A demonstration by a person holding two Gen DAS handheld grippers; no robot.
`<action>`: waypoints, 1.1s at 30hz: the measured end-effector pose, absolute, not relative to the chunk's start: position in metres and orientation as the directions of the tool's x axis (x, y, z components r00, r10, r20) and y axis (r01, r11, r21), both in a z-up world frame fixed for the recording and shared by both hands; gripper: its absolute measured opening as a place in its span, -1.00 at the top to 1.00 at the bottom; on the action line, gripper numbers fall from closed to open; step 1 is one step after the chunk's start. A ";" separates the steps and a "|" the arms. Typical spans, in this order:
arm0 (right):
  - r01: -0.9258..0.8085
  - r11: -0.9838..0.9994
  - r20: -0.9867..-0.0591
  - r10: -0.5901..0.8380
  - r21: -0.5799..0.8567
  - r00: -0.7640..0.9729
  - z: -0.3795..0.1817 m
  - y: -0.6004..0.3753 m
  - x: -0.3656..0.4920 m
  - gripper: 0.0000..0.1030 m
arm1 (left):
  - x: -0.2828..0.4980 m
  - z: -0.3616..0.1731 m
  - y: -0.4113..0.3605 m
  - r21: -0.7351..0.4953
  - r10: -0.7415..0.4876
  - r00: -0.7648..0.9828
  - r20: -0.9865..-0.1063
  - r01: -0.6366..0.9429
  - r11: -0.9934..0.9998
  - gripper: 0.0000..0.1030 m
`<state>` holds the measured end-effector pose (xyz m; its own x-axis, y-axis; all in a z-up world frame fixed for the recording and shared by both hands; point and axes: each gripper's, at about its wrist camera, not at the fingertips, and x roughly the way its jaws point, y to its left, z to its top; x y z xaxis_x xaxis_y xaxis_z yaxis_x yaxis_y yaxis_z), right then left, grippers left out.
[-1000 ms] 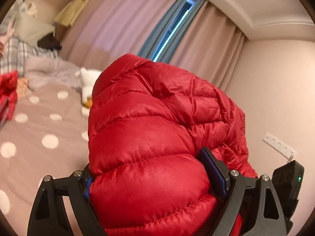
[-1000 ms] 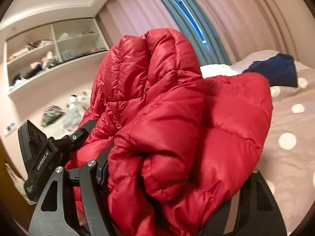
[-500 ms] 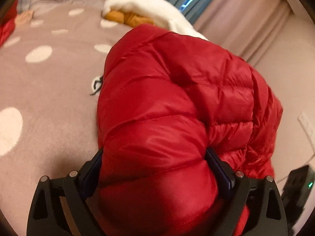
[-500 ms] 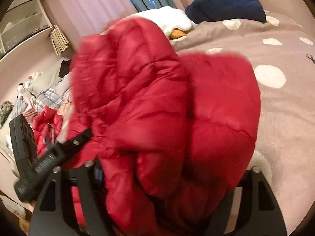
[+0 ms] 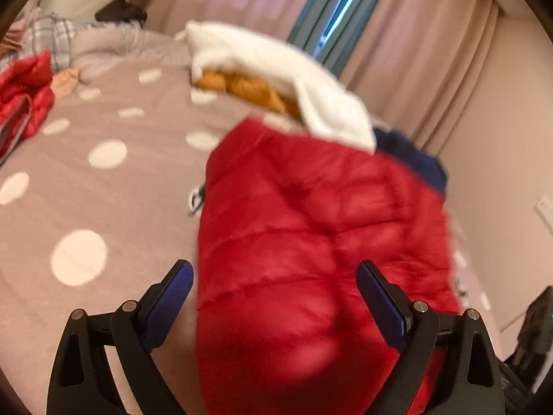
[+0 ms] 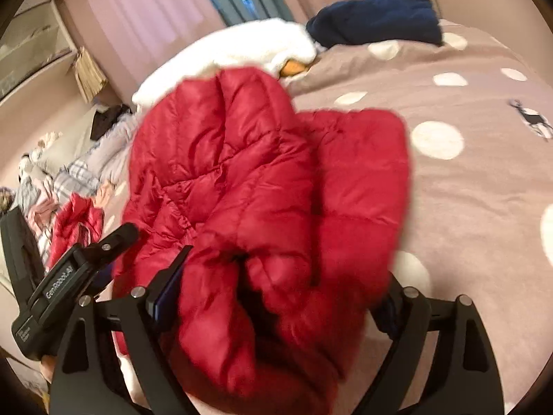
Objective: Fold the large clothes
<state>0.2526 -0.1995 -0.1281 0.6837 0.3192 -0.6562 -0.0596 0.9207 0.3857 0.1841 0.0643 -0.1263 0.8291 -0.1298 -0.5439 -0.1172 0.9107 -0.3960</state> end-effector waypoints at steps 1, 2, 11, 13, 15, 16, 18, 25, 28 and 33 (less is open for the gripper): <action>-0.030 0.931 -0.660 0.280 0.363 0.698 -0.119 -0.203 0.247 -0.74 | 0.174 -0.117 0.065 -0.404 -0.127 0.841 -0.526 -0.116 0.908 -0.84; -0.020 0.936 -0.656 0.262 0.352 0.708 -0.113 -0.205 0.243 -0.75 | 0.162 -0.107 0.066 -0.401 -0.105 0.850 -0.516 -0.132 0.907 -0.84; -0.123 0.960 -0.515 0.242 0.253 0.822 -0.020 -0.204 0.178 -0.75 | 0.107 -0.028 0.062 -0.450 -0.080 0.925 -0.372 -0.105 0.887 -0.77; -0.145 0.960 -0.477 0.246 0.239 0.844 -0.005 -0.204 0.163 -0.77 | 0.093 -0.014 0.052 -0.395 -0.043 0.931 -0.363 -0.112 0.912 -0.77; -0.143 0.967 -0.455 0.226 0.211 0.861 0.012 -0.201 0.147 -0.81 | 0.079 -0.001 0.040 -0.331 -0.014 0.934 -0.356 -0.112 0.937 -0.77; -0.146 0.969 -0.443 0.221 0.198 0.869 0.018 -0.201 0.140 -0.84 | 0.074 0.002 0.037 -0.313 -0.006 0.938 -0.347 -0.110 0.944 -0.77; -0.169 0.970 -0.405 0.227 0.175 0.885 0.031 -0.197 0.124 -0.90 | 0.058 0.010 0.029 -0.280 0.011 0.946 -0.323 -0.107 0.954 -0.77; -0.191 0.969 -0.365 0.236 0.153 0.901 0.050 -0.195 0.085 -1.00 | 0.031 0.021 0.022 -0.283 -0.046 0.958 -0.284 -0.038 0.958 -0.79; -0.176 0.974 -0.372 0.216 0.139 0.903 0.053 -0.196 0.079 -1.00 | 0.024 0.022 0.023 -0.303 -0.062 0.963 -0.261 -0.021 0.953 -0.96; -0.146 0.983 -0.360 0.176 0.109 0.916 0.058 -0.198 0.066 -1.00 | 0.013 0.026 0.024 -0.301 -0.045 0.975 -0.219 -0.024 0.953 -0.98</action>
